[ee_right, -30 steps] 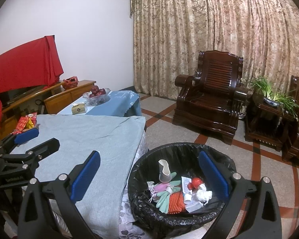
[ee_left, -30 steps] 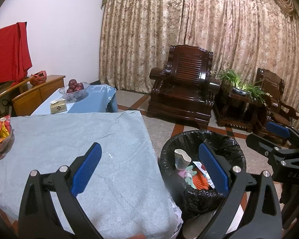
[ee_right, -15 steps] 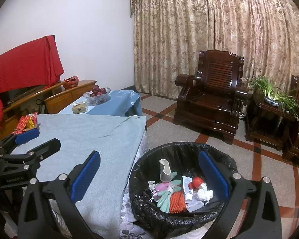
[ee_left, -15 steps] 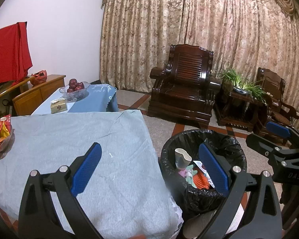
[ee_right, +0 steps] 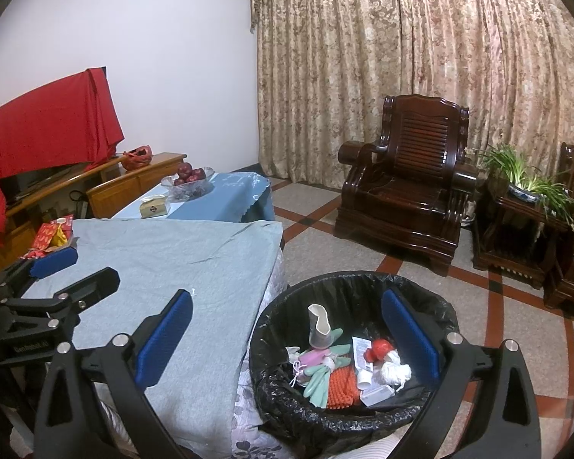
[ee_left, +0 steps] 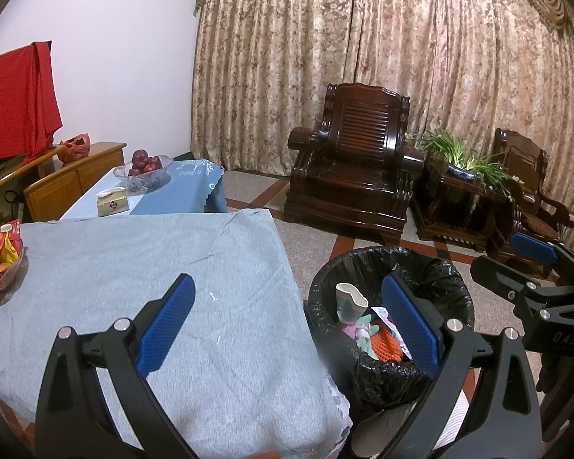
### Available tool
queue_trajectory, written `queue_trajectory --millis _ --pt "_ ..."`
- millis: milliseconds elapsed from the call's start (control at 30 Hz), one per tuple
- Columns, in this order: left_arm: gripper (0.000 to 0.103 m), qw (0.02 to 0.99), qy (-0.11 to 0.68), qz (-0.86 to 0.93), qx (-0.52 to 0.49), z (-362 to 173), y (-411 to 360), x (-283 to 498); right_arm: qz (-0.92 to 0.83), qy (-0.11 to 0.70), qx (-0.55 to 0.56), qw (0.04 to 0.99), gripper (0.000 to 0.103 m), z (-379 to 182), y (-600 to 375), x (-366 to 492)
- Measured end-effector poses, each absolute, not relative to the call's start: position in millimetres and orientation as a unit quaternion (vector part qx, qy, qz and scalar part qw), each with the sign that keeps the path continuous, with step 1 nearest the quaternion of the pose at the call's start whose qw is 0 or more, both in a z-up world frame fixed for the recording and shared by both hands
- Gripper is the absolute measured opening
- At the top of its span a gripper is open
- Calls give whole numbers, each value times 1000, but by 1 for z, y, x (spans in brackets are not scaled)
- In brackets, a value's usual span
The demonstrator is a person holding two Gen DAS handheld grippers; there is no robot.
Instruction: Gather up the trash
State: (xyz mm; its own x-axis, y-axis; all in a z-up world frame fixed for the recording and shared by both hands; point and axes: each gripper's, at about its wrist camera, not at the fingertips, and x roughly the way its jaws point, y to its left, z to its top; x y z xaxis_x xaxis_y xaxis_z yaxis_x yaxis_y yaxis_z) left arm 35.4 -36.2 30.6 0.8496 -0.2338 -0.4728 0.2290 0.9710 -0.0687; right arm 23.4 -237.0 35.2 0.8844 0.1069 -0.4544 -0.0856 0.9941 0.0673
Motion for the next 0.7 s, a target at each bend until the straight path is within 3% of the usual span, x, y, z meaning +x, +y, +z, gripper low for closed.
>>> queue_trajectory --millis 700 --pt "95 962 247 -120 -4 32 -35 36 50 236 23 970 97 37 -237 24"
